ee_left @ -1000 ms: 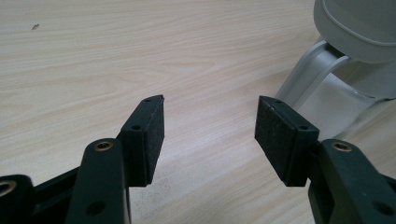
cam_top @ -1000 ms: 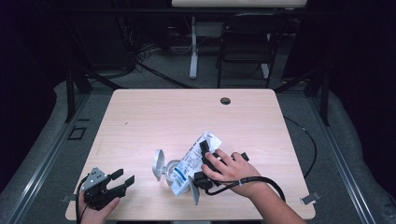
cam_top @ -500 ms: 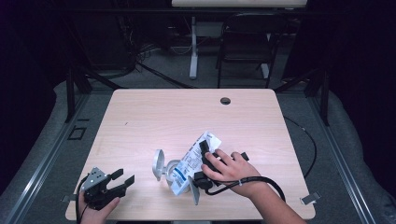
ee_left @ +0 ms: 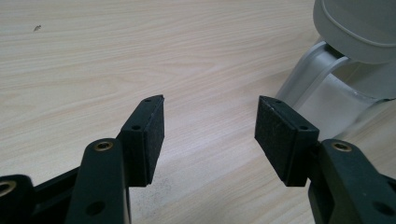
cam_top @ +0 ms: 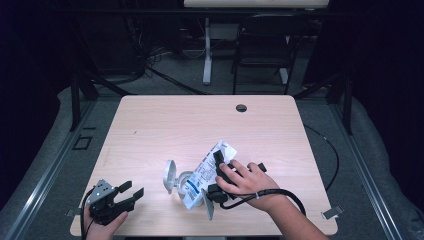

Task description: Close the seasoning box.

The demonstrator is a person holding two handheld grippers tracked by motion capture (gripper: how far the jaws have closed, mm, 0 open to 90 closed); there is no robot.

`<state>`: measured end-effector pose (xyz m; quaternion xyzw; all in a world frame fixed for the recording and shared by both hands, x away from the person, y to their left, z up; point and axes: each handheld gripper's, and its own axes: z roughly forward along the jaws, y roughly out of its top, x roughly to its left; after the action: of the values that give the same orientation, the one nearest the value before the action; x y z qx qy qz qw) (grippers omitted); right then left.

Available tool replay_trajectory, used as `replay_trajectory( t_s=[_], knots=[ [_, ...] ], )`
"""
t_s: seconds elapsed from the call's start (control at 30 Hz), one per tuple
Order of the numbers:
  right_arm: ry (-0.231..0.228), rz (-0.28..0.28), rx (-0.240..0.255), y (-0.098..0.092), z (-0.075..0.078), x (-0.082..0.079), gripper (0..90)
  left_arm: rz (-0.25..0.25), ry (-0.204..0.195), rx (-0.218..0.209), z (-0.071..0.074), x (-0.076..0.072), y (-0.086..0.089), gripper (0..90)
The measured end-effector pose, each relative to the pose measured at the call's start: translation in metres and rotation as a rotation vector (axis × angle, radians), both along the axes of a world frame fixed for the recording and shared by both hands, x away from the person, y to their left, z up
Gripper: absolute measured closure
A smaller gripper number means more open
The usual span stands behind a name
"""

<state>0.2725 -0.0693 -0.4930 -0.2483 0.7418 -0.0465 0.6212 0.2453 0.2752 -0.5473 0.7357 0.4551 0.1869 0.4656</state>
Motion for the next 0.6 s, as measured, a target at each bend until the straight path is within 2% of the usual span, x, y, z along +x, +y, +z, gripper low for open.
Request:
replay_trajectory(
  t_s=[0.6],
  knots=[
    [0.023, -0.028, 0.043, -0.0016, -0.0028, -0.0024, 68.1, -0.002, 0.006, 0.004, 0.0005, -0.0003, 0.0018, 43.1]
  ],
)
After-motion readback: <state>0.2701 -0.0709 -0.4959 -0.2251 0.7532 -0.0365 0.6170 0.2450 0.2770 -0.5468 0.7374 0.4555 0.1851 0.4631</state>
